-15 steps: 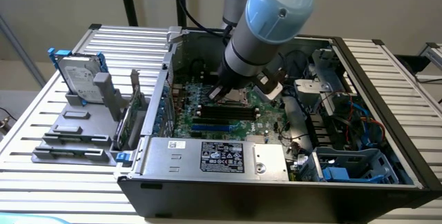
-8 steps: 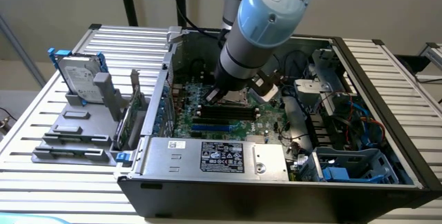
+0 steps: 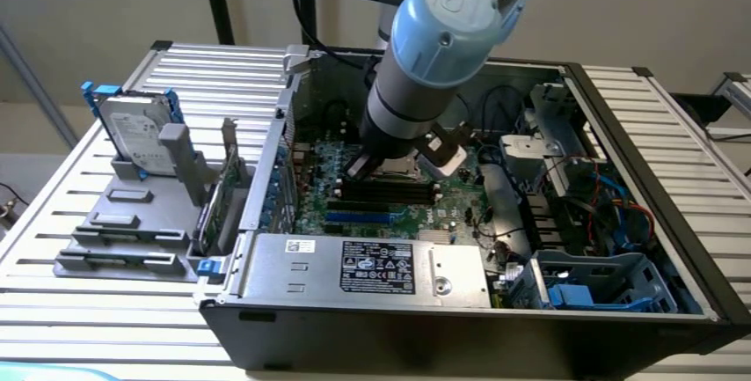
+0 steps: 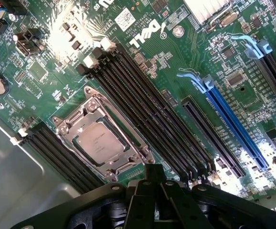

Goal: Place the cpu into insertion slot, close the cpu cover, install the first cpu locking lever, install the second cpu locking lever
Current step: 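Install the second cpu locking lever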

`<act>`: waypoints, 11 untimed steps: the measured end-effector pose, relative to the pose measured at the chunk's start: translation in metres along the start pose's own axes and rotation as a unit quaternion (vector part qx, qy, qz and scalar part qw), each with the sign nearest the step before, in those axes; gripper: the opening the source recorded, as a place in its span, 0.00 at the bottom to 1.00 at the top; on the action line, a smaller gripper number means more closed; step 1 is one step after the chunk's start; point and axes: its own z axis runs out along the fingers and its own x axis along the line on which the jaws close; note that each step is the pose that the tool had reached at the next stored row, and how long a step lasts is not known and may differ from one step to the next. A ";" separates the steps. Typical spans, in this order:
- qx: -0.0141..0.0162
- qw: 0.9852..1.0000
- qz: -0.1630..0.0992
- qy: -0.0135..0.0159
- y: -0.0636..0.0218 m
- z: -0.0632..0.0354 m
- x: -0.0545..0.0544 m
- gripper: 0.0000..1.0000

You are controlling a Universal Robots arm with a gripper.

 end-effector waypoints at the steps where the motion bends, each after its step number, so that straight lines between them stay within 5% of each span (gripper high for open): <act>1: 0.000 1.000 0.000 0.000 -0.0006 0.0008 -0.001 0.11; 11: -0.001 1.000 -0.004 0.000 -0.0038 0.0076 -0.001 0.11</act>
